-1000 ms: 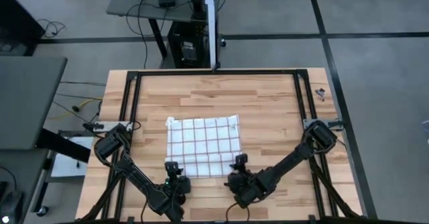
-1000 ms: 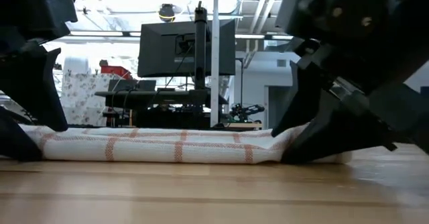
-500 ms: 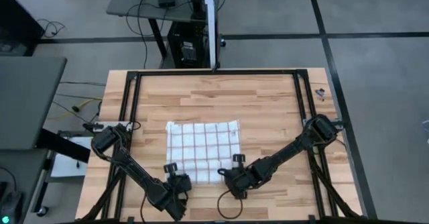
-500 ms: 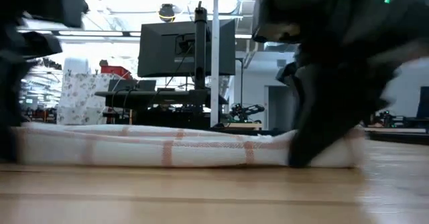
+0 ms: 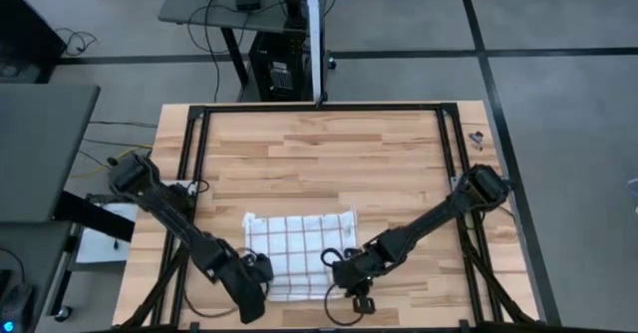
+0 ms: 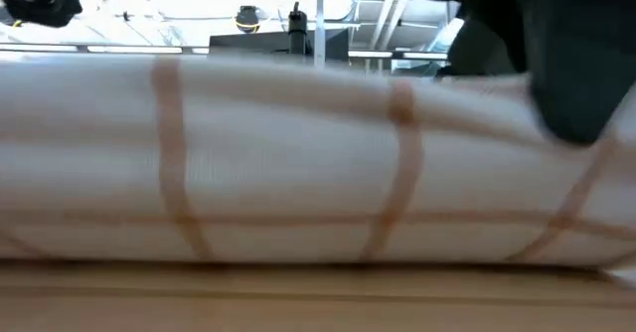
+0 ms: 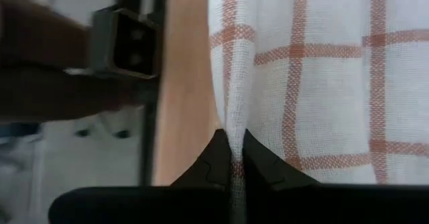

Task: Roll towel
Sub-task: Roll the white stripe kitchen towel

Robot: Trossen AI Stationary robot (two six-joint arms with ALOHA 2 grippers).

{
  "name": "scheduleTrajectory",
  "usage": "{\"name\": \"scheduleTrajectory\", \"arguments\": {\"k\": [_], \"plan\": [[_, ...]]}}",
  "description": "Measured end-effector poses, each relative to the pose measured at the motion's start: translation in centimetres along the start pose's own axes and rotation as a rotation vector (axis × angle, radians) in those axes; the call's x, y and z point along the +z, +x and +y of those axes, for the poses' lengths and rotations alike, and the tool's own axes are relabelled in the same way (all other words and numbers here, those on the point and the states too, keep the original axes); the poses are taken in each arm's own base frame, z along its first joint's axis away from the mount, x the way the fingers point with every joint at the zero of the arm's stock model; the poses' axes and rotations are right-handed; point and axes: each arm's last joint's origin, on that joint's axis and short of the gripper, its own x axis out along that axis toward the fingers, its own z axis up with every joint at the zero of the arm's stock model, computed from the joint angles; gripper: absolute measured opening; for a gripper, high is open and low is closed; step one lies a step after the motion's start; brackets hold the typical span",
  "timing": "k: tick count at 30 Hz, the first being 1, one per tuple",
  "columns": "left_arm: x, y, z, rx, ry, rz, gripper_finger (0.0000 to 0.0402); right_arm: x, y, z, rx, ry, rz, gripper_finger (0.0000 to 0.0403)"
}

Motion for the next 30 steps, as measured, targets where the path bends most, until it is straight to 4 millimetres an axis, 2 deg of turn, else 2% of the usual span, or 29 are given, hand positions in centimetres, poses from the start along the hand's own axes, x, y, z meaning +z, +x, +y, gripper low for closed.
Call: {"name": "scheduleTrajectory", "arguments": {"k": [5,8,17,21,24,30], "plan": [[1.3,-3.0,1.6,-0.137,-0.039,0.005,0.0000,1.1,-0.8,-1.3,0.099,0.033,0.028,0.0000],[1.5,-3.9,3.2,-0.155,-0.046,0.021,0.0000,1.8,-1.3,-2.5,0.090,0.052,0.011,0.0000],[0.6,-2.9,8.6,-0.102,-0.106,0.030,0.0000,3.6,-3.1,-6.7,0.052,0.078,-0.019,0.0000],[0.7,-2.8,9.7,-0.100,-0.095,0.027,0.0000,3.7,-3.8,-8.5,0.013,0.098,-0.015,0.0000],[0.9,-2.8,10.4,-0.073,-0.091,0.010,0.0000,3.0,-3.5,-9.7,-0.003,0.132,-0.022,0.0000],[1.4,-2.8,10.9,-0.021,-0.065,-0.059,0.0000,1.9,-2.9,-10.5,-0.057,0.168,-0.037,0.0002]]}}
